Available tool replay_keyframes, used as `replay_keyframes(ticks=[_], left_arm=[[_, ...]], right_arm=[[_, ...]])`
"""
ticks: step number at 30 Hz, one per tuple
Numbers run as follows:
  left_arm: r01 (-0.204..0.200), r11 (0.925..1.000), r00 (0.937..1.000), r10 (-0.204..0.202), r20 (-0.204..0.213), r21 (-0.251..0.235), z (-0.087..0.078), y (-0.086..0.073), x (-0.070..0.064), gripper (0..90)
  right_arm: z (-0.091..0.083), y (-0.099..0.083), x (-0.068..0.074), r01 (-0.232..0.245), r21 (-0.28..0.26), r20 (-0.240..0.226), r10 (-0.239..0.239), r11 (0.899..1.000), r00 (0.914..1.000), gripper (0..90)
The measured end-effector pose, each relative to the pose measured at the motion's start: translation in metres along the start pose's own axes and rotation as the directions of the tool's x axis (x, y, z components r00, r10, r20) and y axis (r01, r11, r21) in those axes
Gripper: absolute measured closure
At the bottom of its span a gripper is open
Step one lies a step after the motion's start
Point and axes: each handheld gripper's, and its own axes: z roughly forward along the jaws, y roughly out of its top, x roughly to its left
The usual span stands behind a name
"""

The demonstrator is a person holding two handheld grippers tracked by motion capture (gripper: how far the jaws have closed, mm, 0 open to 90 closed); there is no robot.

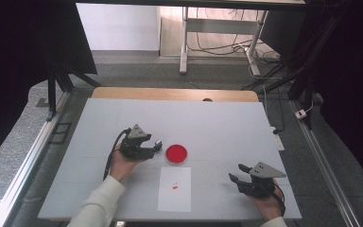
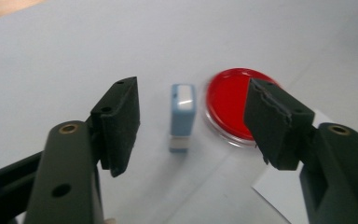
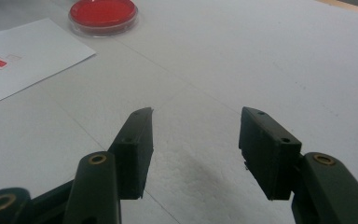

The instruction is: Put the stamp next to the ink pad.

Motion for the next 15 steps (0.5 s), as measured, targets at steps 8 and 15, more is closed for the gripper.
replay_keyframes(ticks=[8,15], left_arm=[[-0.053,0.9978,0.9983,0.054,0.024,-0.041,-0.03,-0.013,-0.017,31.2],[-0.069,0.9959,0.9972,0.071,0.025,-0.057,-0.051,-0.029,-0.027,31.2]], right_arm=[[-0.003,0.0,-0.007,0.01,-0.028,-0.018,-0.011,1.0,0.9998,44.0],[-0.004,0.0,-0.01,0.029,-0.036,-0.024,-0.029,0.999,0.9993,43.9]])
